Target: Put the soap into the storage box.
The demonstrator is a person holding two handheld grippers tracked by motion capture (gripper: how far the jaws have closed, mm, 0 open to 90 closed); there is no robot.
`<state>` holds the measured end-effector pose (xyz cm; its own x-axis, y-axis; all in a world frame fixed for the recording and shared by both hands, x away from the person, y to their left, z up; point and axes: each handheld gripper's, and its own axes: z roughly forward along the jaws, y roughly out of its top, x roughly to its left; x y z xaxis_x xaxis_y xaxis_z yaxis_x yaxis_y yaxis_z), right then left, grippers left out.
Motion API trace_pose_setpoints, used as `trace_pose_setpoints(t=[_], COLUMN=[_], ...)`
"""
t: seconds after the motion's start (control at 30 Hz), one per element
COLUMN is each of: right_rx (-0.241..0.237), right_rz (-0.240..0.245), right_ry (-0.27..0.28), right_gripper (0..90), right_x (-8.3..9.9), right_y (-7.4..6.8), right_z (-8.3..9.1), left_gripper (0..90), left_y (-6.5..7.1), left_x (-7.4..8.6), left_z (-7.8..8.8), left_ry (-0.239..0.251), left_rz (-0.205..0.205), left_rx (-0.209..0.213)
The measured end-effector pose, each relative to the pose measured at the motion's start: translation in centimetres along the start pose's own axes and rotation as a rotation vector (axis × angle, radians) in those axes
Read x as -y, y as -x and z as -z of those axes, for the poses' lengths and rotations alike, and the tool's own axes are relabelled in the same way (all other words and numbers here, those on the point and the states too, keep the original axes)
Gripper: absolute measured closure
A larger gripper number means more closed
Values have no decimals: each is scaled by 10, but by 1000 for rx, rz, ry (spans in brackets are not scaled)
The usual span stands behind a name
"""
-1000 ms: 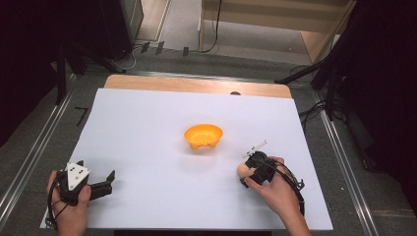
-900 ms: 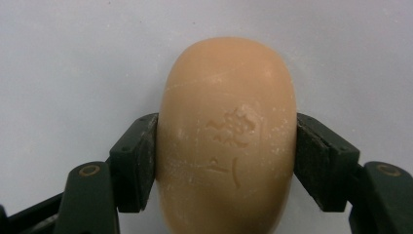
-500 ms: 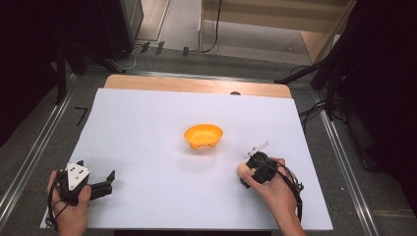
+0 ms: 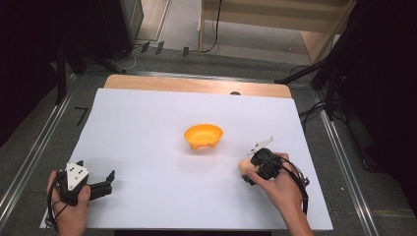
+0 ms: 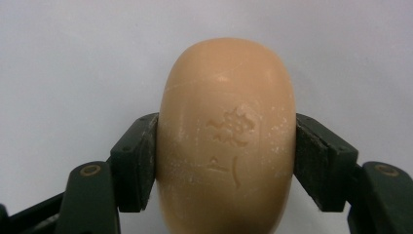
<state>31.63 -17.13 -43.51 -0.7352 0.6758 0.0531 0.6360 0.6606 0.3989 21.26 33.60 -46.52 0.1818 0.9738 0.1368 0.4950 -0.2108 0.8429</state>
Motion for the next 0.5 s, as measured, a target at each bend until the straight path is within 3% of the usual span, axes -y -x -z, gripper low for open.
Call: trace_pose_setpoints(t=[0.17,0.27,0.5], right_rx=[-24,-11,4], right_rz=[30,80,139], right_ry=[21,8,-8], right_gripper=[326,326,326], right_x=[-8,-13,-23], right_y=[5,5,5], right_z=[3,4,5], left_gripper=[0,0,0], left_y=[0,-1,-2], left_x=[0,0,0], left_z=[0,0,0], left_ry=[1,2,5], left_rz=[5,11,19], left_rx=[3,5,9])
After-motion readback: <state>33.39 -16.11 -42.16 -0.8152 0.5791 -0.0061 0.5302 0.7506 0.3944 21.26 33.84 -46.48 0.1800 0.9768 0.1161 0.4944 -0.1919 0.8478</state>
